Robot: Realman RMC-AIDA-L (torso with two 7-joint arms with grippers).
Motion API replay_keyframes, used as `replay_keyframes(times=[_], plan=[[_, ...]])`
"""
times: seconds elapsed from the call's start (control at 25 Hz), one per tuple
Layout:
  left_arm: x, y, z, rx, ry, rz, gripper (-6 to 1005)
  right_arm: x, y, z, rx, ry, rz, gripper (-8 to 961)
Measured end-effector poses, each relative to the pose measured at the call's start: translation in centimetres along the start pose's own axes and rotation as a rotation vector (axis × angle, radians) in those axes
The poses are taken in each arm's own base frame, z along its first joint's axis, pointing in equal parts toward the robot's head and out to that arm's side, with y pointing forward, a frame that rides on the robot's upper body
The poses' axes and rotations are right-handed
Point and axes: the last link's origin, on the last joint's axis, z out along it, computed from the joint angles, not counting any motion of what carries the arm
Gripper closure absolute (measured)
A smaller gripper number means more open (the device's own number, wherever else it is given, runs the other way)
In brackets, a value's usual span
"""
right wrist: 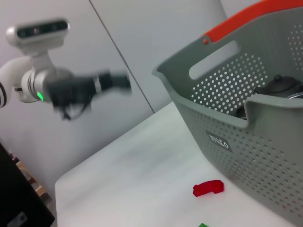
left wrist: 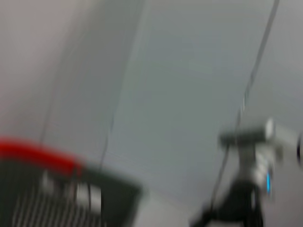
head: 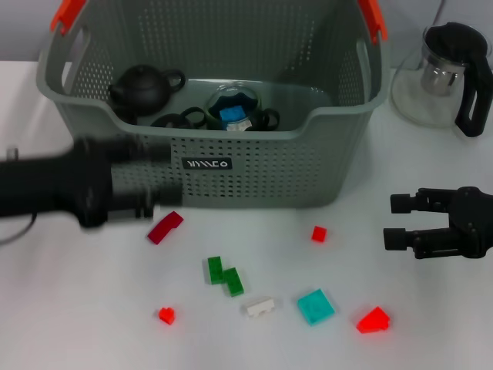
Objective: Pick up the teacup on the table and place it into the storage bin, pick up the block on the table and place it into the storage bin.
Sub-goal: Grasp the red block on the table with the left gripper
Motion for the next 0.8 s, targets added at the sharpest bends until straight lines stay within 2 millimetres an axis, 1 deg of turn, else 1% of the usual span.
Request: replay_keyframes(times=[0.08,0.2,0.52,0.64,0.68,0.72,0.8], plan=[[-1.5,0.3,0.0,-0.006,-0.086,0.019,335,0.2,0.0,0.0,-0.002,-0.003,-0.015,39],[-3.1,0.6,0.2,-0.009,-0.155,0.045,339,0.9,0.4,0.0,-0.021,-0.03,-0.072,39],[-5.8,0.6,0.4,0.042,-0.247,0.121,353,3.6,1.1,-0.2,0.006,-0.173,-0.227,39],[-6.8,1.1,0.1,0.037,-0.268,0.14,358,3.9,1.2,-0.3,0.023,-0.192,-0.234,39],[-7.4,1.5,0.0,0.031,-0.284,0.128,359,3.9,1.1,-0.4,0.026,-0.195,-0.229,39],[-7.4,1.5,0.0,0.031,-0.284,0.128,361,3.9,1.1,-0.4,0.026,-0.195,-0.229,39],[-8.3,1.8,0.0,0.034,-0.301,0.111,364,3.8,1.1,-0.4,0.028,-0.198,-0.227,38]])
